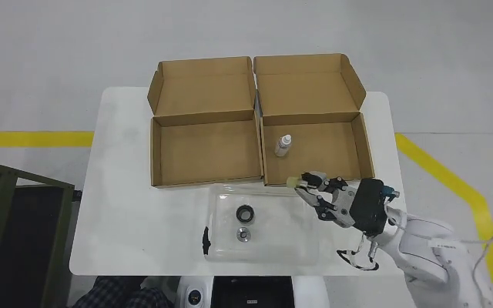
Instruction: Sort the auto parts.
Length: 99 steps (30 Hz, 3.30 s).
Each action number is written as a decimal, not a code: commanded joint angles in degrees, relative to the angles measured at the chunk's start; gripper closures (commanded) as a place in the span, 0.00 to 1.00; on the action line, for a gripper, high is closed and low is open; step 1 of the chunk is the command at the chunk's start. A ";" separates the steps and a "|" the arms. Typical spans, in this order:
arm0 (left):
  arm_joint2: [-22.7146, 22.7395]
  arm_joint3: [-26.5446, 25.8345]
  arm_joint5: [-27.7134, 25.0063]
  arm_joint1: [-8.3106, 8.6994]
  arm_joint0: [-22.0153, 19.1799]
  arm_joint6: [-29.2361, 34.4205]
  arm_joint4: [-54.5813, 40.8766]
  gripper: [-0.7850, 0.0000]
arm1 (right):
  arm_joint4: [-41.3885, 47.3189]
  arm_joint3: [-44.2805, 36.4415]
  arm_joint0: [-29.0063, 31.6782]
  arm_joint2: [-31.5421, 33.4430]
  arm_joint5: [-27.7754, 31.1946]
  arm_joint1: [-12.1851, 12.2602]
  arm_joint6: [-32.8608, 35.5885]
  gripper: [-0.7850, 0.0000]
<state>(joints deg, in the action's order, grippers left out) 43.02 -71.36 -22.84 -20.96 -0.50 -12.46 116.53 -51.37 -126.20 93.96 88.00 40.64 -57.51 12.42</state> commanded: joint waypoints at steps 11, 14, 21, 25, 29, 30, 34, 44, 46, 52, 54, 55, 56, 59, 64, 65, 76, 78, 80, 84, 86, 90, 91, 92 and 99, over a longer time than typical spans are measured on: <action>0.00 0.00 0.00 0.00 0.00 0.00 0.00 0.00 | -3.28 2.46 -2.89 -1.75 -0.64 -0.01 1.33 1.00; 0.00 0.00 0.00 0.00 0.00 0.00 0.00 0.00 | -6.06 3.99 -4.52 -3.50 -1.63 -0.12 2.16 1.00; 0.00 0.00 0.00 0.00 0.00 0.00 0.00 0.00 | -10.87 7.41 -7.92 -6.24 -4.44 -0.28 5.94 1.00; 0.00 0.00 0.00 0.00 0.00 0.00 0.00 0.00 | -12.96 8.59 -10.17 -7.27 -5.93 -0.29 10.08 1.00; 0.00 0.00 0.00 0.00 0.00 0.00 0.00 0.00 | -15.28 10.36 -13.08 -8.72 -6.53 -0.35 13.59 1.00; 0.00 0.00 0.00 0.00 0.00 0.00 0.00 0.00 | -15.69 11.03 -13.90 -9.21 -6.57 -0.38 14.28 1.00; 0.00 0.00 0.00 0.00 0.00 0.00 0.00 0.00 | -17.24 14.31 -17.58 -11.67 -6.26 -0.60 16.77 1.00; 0.00 0.00 0.00 0.00 0.00 0.00 0.00 0.00 | -20.89 22.05 -25.43 -17.77 -6.70 -1.43 21.50 1.00; 0.00 0.00 0.00 0.00 0.00 0.00 0.00 0.00 | -21.54 23.43 -26.90 -18.73 -6.63 -1.60 22.18 1.00; 0.00 0.00 0.00 0.00 0.00 0.00 0.00 0.00 | -23.92 27.43 -30.91 -21.40 -6.68 -2.12 23.74 1.00; 0.00 0.00 0.00 0.00 0.00 0.00 0.00 0.00 | -24.42 28.62 -31.90 -22.30 -6.99 -2.32 24.28 1.00; 0.00 0.00 0.00 0.00 0.00 0.00 0.00 0.00 | -24.89 29.22 -32.42 -22.78 -7.14 -2.42 24.54 1.00; 0.00 0.00 0.00 0.00 0.00 0.00 0.00 0.00 | -24.94 29.82 -32.87 -23.27 -7.31 -2.55 24.46 1.00; 0.00 0.00 0.00 0.00 0.00 0.00 0.00 0.00 | -26.34 31.39 -34.26 -24.85 -7.89 -2.91 24.96 1.00; 0.00 0.00 0.00 0.00 0.00 0.00 0.00 0.00 | -26.92 33.27 -35.58 -26.75 -8.99 -3.47 24.95 0.79; 0.00 0.00 0.00 0.00 0.00 0.00 0.00 0.00 | -26.94 33.46 -35.74 -26.98 -9.13 -3.55 24.92 0.68; 0.00 0.00 0.00 0.00 0.00 0.00 0.00 0.00 | -25.62 30.11 -34.56 -25.17 -9.55 -3.45 24.59 0.53; 0.00 0.00 0.00 0.00 0.00 0.00 0.00 0.00 | -24.98 28.51 -33.56 -24.01 -9.48 -3.23 24.46 0.52; 0.00 0.00 0.00 0.00 0.00 0.00 0.00 0.00 | -24.27 26.72 -32.43 -22.63 -9.51 -2.99 24.27 0.51; 0.00 0.00 0.00 0.00 0.00 0.00 0.00 0.00 | -22.41 22.72 -29.69 -19.77 -9.02 -2.46 23.89 0.51; 0.00 0.00 0.00 0.00 0.00 0.00 0.00 0.00 | -21.57 20.54 -28.13 -18.44 -8.91 -2.22 23.68 0.51; 0.00 0.00 0.00 0.00 0.00 0.00 0.00 0.00 | -19.58 16.11 -24.70 -16.18 -8.42 -1.79 22.88 0.50; 0.00 0.00 0.00 0.00 0.00 0.00 0.00 0.00 | -19.03 14.85 -23.73 -15.74 -8.22 -1.70 22.50 0.50; 0.00 0.00 0.00 0.00 0.00 0.00 0.00 0.00 | -18.73 13.69 -22.82 -15.32 -8.03 -1.61 22.26 0.50; 0.00 0.00 0.00 0.00 0.00 0.00 0.00 0.00 | -17.70 6.01 -16.13 -14.90 -6.81 -1.19 19.89 0.49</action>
<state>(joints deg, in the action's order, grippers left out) 43.02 -71.36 -22.84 -20.96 -0.50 -12.46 116.53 -69.13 -119.46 77.07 73.24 33.59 -58.73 32.68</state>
